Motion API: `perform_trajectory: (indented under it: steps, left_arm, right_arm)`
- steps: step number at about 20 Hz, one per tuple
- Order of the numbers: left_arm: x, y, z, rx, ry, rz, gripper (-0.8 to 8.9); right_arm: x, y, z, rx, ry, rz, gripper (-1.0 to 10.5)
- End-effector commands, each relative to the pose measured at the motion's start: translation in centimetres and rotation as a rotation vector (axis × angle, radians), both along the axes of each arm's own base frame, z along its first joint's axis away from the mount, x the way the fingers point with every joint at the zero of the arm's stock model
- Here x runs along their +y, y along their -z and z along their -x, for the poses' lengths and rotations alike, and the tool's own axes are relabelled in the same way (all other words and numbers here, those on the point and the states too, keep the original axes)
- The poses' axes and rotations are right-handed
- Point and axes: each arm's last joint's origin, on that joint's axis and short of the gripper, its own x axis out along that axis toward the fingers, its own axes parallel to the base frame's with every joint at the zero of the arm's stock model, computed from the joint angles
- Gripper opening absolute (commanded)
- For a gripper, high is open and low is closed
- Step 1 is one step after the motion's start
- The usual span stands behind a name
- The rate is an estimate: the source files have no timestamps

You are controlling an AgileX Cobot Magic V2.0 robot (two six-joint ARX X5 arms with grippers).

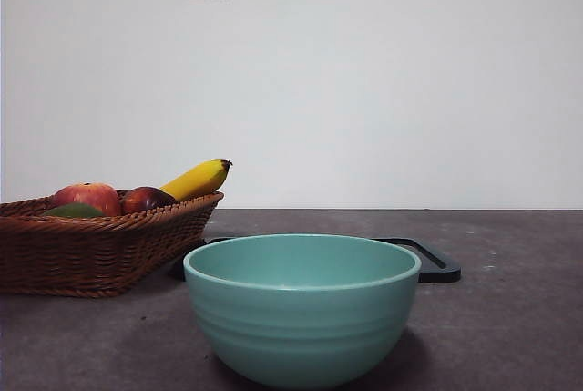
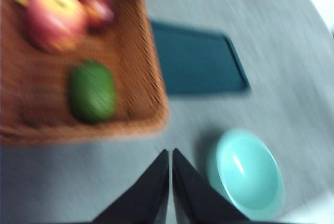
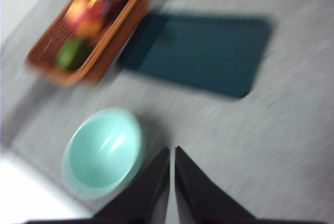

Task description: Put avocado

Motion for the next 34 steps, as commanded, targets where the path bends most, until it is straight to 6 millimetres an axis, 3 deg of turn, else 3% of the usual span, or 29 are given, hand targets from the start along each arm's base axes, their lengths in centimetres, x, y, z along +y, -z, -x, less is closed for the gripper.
perform_trajectory:
  steps: [1, 8, 15, 17, 19, 22, 24, 34]
  left_arm:
    - [-0.4, -1.0, 0.3, 0.012, 0.116, -0.036, 0.1]
    - [-0.9, -2.6, 2.0, 0.07, 0.23, -0.063, 0.09]
    - [-0.9, -2.4, 2.2, 0.09, 0.237, -0.064, 0.12]
    - [-0.9, -2.4, 2.2, 0.09, 0.237, -0.064, 0.58]
    - [-0.9, -2.4, 2.2, 0.09, 0.236, -0.064, 1.69]
    - [-0.9, -2.4, 2.2, 0.091, 0.236, -0.064, 3.63]
    - [-0.9, -2.4, 2.2, 0.09, 0.236, -0.064, 4.3]
    - [-0.9, -2.6, 0.8, 0.068, 0.167, -0.077, 4.37]
  right_arm:
    - [0.6, -1.1, 0.0, -0.006, -0.102, 0.041, 0.1]
    - [2.6, -1.1, 1.0, 0.04, -0.321, 0.068, 0.1]
    - [3.0, -1.1, 1.4, 0.045, -0.368, 0.069, 0.1]
    - [3.0, -1.1, 1.4, 0.046, -0.367, 0.068, 0.1]
    - [3.0, -1.1, 1.4, 0.046, -0.367, 0.068, 0.6]
    - [3.0, -1.1, 1.3, 0.045, -0.367, 0.067, 2.5]
    - [3.0, -1.1, 1.3, 0.044, -0.367, 0.067, 3.4]
    - [3.0, -1.1, 1.3, 0.043, -0.367, 0.067, 3.6]
